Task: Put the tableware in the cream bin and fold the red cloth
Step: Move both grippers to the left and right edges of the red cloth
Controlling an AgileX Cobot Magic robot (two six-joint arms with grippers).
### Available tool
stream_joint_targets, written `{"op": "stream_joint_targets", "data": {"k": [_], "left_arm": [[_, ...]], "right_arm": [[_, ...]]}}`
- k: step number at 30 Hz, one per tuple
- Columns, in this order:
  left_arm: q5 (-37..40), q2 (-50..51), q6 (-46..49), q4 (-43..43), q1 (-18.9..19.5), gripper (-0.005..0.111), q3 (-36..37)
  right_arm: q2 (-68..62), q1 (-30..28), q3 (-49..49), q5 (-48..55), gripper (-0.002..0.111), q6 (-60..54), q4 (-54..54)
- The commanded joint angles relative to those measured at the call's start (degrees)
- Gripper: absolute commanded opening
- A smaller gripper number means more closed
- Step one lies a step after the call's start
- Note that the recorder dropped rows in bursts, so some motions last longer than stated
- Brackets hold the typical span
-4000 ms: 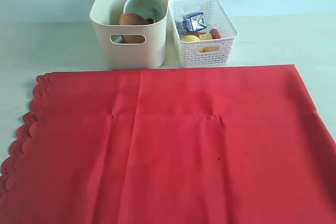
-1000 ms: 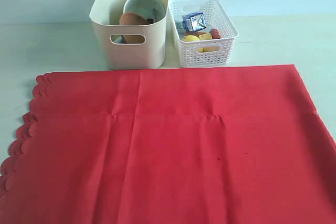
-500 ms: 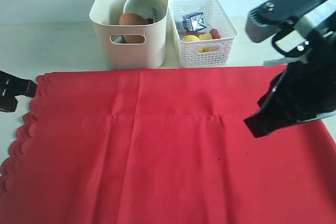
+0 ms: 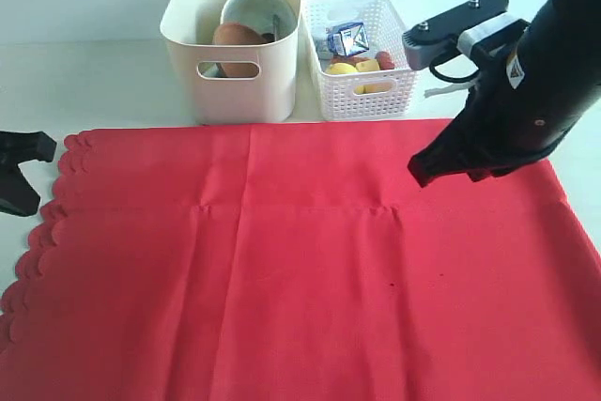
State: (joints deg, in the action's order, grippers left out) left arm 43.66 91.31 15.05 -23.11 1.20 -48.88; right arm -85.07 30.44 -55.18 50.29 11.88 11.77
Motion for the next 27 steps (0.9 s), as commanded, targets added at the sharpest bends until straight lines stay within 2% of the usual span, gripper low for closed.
{"op": "stream_joint_targets", "data": {"k": [1,5,14,23,27], "left_arm": [[1.9,3.5,1.7,-1.7,3.1,0.0,-1.8],[1.9,6.3,2.3,-1.7,4.1,0.004,-3.1],[2.0,12.7,2.5,-1.5,5.8,0.034,-7.1],[3.6,16.4,6.0,-1.2,6.4,0.06,-10.3],[3.6,17.8,8.3,-1.3,6.4,0.061,-10.5]], "right_arm": [[-4.5,-5.4,-1.4,-0.1,0.0,-3.1,-1.3],[-7.8,-10.7,-1.9,-0.7,0.0,-6.7,-5.1],[-14.5,-20.2,-1.9,-3.7,0.0,-14.9,-14.9],[-17.2,-20.9,-1.9,-8.7,0.0,-14.9,-14.9],[-19.4,-21.1,-1.9,-9.3,0.0,-14.9,-14.9]]}}
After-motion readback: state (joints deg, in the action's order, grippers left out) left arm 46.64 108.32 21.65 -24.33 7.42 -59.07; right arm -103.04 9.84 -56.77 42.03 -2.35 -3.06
